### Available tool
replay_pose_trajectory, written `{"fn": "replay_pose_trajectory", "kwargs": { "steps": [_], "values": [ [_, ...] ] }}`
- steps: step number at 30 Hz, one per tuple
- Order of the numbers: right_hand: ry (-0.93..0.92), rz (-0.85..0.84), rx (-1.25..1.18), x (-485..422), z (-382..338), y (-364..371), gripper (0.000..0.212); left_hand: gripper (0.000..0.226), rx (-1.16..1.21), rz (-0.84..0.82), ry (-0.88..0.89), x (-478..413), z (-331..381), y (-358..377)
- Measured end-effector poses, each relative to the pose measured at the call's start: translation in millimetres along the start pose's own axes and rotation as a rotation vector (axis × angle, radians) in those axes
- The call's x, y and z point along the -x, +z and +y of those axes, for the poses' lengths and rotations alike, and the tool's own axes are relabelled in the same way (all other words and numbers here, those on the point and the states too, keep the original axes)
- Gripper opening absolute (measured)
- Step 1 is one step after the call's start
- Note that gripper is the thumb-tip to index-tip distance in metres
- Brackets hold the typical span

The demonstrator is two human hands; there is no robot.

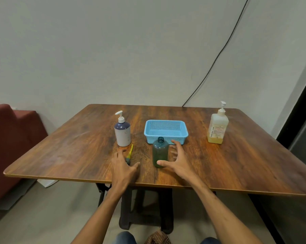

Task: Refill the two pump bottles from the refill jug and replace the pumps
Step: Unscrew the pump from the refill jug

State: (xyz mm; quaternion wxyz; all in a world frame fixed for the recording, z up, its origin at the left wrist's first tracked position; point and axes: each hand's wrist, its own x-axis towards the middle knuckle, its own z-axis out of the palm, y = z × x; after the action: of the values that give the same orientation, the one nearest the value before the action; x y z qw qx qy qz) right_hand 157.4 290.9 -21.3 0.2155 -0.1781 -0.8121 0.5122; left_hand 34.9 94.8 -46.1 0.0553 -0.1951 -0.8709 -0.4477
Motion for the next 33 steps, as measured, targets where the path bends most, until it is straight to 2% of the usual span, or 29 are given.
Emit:
{"fn": "replay_pose_trajectory", "kwargs": {
  "steps": [4, 9, 15, 19, 22, 26, 30, 33],
  "values": [
    [-0.032, 0.066, -0.045, 6.2, -6.0, -18.4, 0.094, 0.075, 0.045, 0.075, 0.125, 4.4, 32.1, -9.4],
    [-0.139, 0.240, -0.034, 3.5, -22.6, -54.0, 0.059, 0.054, 0.251, 0.124, 0.355, -2.5, 110.9, -4.0],
    [-0.205, 0.525, -0.039, -8.9, -29.5, -103.8, 0.045, 0.046, 0.419, -0.036, 0.457, -3.1, 194.4, 46.2],
    [-0.138, 0.657, -0.024, -25.4, -11.0, -135.9, 0.052, 0.050, 0.449, -0.216, 0.432, -15.5, 222.5, 94.5],
    [-0.079, 0.682, 0.017, -40.5, 5.2, -161.8, 0.062, 0.054, 0.477, -0.303, 0.364, -30.8, 236.7, 131.3],
    [-0.005, 0.588, 0.017, -67.5, 28.2, -191.5, 0.077, 0.064, 0.483, -0.346, 0.289, -56.7, 252.0, 177.6],
    [0.091, 0.462, 0.015, -96.3, 54.2, -210.0, 0.103, 0.076, 0.462, -0.401, 0.264, -81.9, 261.9, 218.4],
    [0.121, 0.341, -0.051, -109.6, 64.7, -215.5, 0.102, 0.083, 0.465, -0.448, 0.266, -93.0, 262.4, 239.2]
  ]
}}
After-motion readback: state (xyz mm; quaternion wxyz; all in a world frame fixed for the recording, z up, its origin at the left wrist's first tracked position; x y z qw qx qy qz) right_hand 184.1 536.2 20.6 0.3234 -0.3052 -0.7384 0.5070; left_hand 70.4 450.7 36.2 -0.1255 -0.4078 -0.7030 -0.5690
